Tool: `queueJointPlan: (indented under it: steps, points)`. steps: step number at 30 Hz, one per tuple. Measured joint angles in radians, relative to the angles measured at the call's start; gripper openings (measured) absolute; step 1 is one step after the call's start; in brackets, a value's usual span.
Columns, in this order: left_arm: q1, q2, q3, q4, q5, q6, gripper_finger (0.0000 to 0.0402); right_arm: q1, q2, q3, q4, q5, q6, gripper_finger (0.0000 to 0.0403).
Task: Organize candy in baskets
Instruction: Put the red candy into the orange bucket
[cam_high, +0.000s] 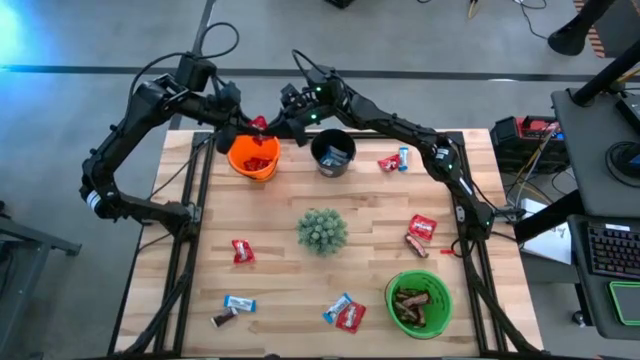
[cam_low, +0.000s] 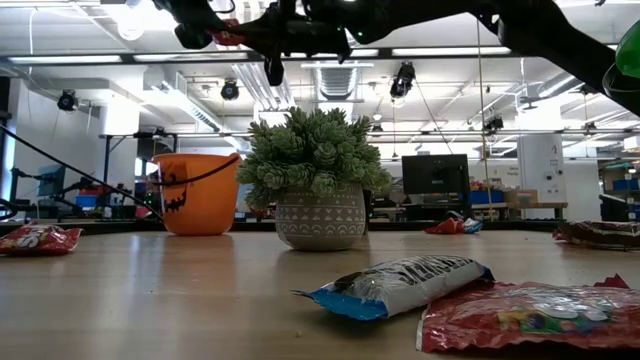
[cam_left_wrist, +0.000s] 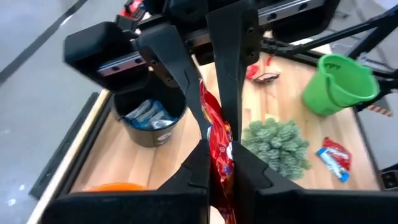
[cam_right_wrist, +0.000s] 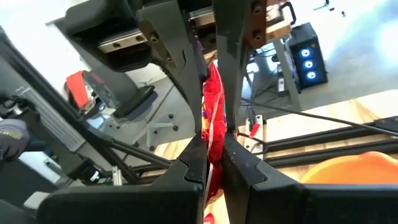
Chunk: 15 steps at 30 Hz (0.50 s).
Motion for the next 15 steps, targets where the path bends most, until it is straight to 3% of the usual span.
queueJointPlan:
  steps: [6,10,15]
  points:
    - [0.0,0.001,0.0,0.001,-0.054,0.003,0.0002,0.0,0.0,0.0,-0.017,0.046,0.014,0.004]
    - [0.0,0.001,0.0,0.001,-0.064,0.035,0.0001,-0.001,-0.007,0.0,-0.019,0.047,0.021,0.008]
    - [0.0,0.003,0.0,-0.025,-0.19,0.082,0.0,-0.009,-0.01,-0.001,-0.028,0.069,0.05,0.0136]
